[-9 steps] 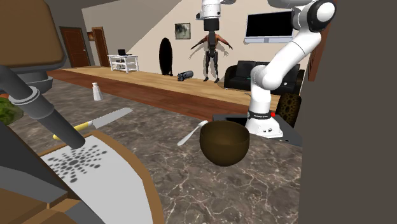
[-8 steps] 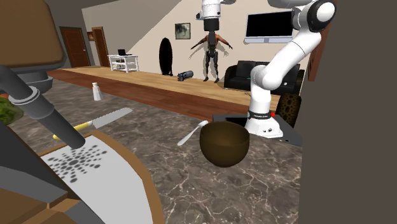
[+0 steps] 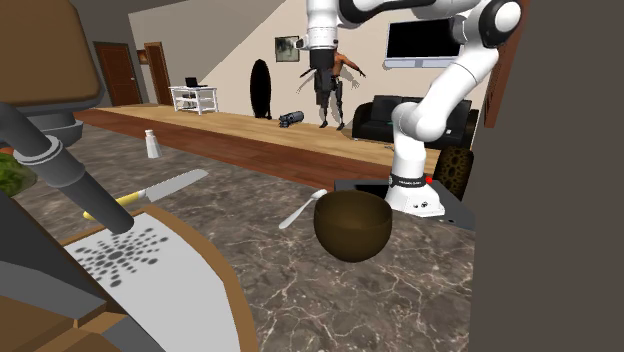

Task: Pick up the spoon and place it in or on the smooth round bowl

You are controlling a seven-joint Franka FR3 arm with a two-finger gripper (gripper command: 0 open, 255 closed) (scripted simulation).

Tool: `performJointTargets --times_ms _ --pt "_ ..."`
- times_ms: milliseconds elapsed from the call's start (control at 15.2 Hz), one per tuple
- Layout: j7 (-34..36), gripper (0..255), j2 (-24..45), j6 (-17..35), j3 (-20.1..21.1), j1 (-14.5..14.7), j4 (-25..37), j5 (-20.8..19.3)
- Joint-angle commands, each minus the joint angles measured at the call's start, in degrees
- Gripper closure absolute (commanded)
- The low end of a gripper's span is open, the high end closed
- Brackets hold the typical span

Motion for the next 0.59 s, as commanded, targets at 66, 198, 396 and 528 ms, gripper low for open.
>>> performJointTargets --times_ms 66,198,396,528 --pt "-1.7 0 1.9 6.0 1.2 2.6 -2.7 2.1" --pt "-3.0 0 3.5 9.8 2.0 4.3 -4.1 3.4" --pt "-5.1 0 6.4 15.6 3.2 6.9 -5.7 5.4" --pt "-6.5 0 8.6 19.5 4.0 8.7 -6.5 6.8"
